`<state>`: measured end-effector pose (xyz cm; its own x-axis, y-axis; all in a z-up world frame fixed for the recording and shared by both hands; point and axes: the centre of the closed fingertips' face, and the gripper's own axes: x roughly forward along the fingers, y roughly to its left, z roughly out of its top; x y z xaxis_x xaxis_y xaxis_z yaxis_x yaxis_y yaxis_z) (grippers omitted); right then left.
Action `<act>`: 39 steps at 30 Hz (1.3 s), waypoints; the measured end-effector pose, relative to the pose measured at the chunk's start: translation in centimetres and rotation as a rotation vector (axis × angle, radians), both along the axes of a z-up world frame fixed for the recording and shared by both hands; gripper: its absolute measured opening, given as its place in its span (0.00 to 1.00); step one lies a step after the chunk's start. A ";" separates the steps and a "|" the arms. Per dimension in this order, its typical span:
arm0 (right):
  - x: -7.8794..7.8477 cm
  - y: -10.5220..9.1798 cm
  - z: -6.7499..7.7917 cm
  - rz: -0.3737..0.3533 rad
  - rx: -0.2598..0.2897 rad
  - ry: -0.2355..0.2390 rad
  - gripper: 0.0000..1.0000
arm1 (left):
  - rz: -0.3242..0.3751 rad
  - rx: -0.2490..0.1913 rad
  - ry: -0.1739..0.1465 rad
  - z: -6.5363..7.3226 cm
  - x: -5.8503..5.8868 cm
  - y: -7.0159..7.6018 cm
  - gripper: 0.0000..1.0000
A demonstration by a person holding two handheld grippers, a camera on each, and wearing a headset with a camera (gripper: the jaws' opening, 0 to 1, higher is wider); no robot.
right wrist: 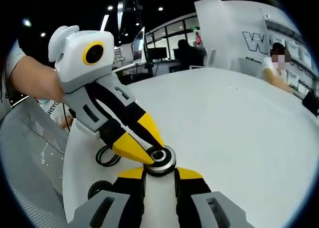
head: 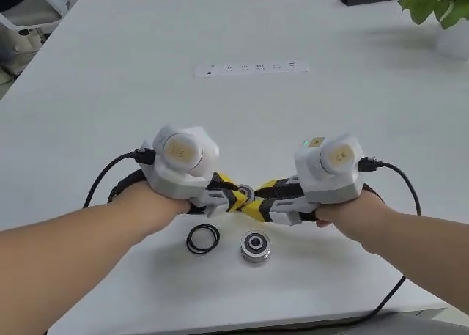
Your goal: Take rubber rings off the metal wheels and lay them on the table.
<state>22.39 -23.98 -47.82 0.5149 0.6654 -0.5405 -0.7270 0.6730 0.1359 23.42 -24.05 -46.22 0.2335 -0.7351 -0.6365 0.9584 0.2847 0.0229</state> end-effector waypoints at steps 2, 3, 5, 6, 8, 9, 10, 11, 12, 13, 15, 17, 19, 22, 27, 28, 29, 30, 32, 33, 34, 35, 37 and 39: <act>0.0 -0.1 0.0 -0.001 0.000 0.001 0.19 | 0.001 0.000 0.000 0.0 0.0 0.0 0.07; 0.0 -0.1 0.0 -0.001 0.001 0.002 0.19 | 0.002 0.000 0.000 0.0 0.0 0.0 0.07; -0.1 -0.1 0.0 -0.003 0.003 0.001 0.18 | 0.004 -0.001 0.000 0.0 0.0 0.0 0.07; -0.1 -0.1 -0.1 -0.003 0.002 0.000 0.18 | 0.005 -0.002 0.001 0.0 0.0 0.0 0.07; -0.1 -0.1 -0.1 -0.003 0.000 -0.002 0.18 | 0.007 -0.002 0.003 0.0 0.0 0.0 0.07; -0.1 -0.2 -0.1 -0.003 -0.001 -0.002 0.17 | 0.007 -0.002 0.003 0.0 0.0 0.0 0.07; -0.1 -0.2 -0.1 -0.002 -0.004 -0.002 0.17 | 0.007 -0.001 0.004 0.0 0.0 0.0 0.07; -0.1 -0.2 -0.1 -0.002 -0.008 -0.001 0.15 | 0.008 -0.002 0.004 0.0 0.0 0.0 0.07; -0.2 -0.3 -0.1 0.000 -0.008 -0.002 0.15 | 0.008 -0.002 0.005 0.0 0.0 0.0 0.07; -0.2 -0.4 -0.2 -0.002 -0.005 0.002 0.14 | 0.008 -0.002 0.005 0.0 0.0 0.0 0.07; -0.3 -0.4 -0.2 -0.003 -0.002 0.003 0.13 | 0.011 -0.004 0.006 0.0 0.0 0.0 0.07; -0.3 -0.4 -0.2 -0.001 -0.003 0.003 0.12 | 0.012 -0.004 0.008 0.0 0.0 0.0 0.07; -0.3 -0.4 -0.2 0.000 -0.003 0.004 0.12 | 0.014 -0.006 0.012 0.0 0.0 0.0 0.07; -0.3 -0.4 -0.2 -0.001 -0.002 0.004 0.11 | 0.016 -0.007 0.019 0.0 0.0 0.0 0.07; -0.3 -0.5 -0.2 0.000 -0.005 0.006 0.09 | 0.017 -0.009 0.020 0.1 -0.1 0.0 0.07; -0.3 -0.6 -0.2 -0.003 -0.003 0.008 0.08 | 0.017 -0.009 0.019 0.1 -0.1 0.0 0.07; -0.3 -0.6 -0.2 -0.005 0.000 0.009 0.08 | 0.017 -0.009 0.018 0.1 -0.1 0.0 0.07; -0.3 -0.6 -0.2 -0.007 0.002 0.010 0.07 | 0.018 -0.010 0.019 0.1 0.0 0.0 0.07; -0.3 -0.6 -0.2 -0.008 0.004 0.011 0.05 | 0.019 -0.011 0.020 0.1 0.0 0.0 0.07; -0.4 -0.6 -0.2 -0.010 0.004 0.013 0.03 | 0.019 -0.012 0.020 0.1 0.0 0.0 0.07; -0.3 -0.7 -0.2 -0.015 0.005 0.015 0.00 | 0.019 -0.013 0.020 0.2 0.0 0.0 0.07; -0.3 -0.7 -0.2 -0.018 0.012 0.020 0.00 | 0.020 -0.014 0.020 0.2 -0.1 0.0 0.07; -0.3 -0.7 -0.2 -0.022 0.013 0.021 0.00 | 0.022 -0.014 0.019 0.2 -0.1 0.0 0.07; -0.2 -0.7 -0.2 -0.030 0.018 0.025 0.00 | 0.024 -0.015 0.017 0.2 -0.1 0.0 0.07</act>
<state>22.20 -24.73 -48.03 0.5211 0.6600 -0.5411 -0.7032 0.6913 0.1661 23.32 -24.02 -46.01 0.2402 -0.7392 -0.6292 0.9515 0.3075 0.0019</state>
